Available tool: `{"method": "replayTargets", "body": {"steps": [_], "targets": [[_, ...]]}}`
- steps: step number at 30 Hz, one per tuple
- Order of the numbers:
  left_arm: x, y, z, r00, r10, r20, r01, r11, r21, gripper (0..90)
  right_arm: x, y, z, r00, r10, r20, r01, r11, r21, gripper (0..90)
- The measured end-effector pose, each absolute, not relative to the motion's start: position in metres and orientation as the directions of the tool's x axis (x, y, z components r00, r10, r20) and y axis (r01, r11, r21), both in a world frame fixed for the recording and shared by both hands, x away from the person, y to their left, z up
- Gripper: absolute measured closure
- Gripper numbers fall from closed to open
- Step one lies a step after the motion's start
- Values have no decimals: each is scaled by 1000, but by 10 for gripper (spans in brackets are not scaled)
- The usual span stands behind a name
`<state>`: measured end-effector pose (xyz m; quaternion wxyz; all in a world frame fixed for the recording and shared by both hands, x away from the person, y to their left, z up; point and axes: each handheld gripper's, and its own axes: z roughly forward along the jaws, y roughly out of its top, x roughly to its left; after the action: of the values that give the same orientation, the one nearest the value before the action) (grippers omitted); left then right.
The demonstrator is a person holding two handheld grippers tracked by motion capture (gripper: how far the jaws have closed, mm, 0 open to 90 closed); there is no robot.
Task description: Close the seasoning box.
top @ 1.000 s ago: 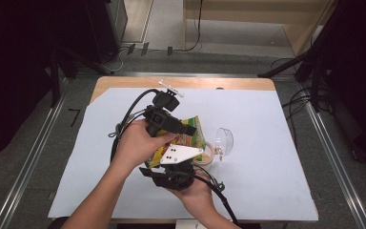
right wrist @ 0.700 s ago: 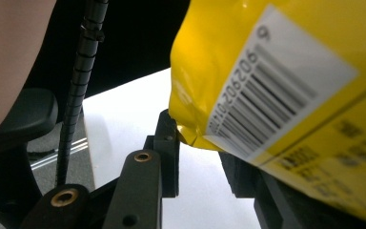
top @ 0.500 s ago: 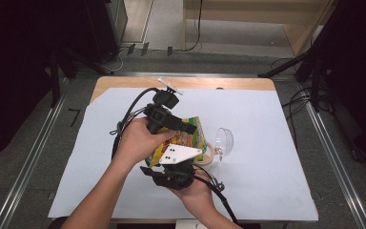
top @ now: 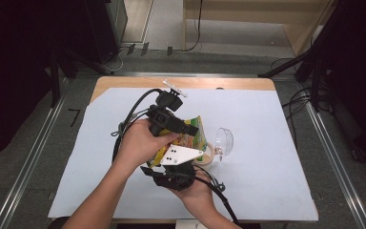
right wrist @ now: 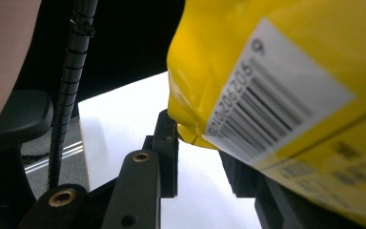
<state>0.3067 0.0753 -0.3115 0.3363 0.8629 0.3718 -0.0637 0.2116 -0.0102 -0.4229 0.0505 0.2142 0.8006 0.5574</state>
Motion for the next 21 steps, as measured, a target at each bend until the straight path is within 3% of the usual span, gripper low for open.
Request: {"method": "replayTargets", "body": {"steps": [21], "targets": [[306,76,-312,704,585,-403,701,-479,528,729,213,-10,-427,-900,410,149,285,293,912,710]]}}
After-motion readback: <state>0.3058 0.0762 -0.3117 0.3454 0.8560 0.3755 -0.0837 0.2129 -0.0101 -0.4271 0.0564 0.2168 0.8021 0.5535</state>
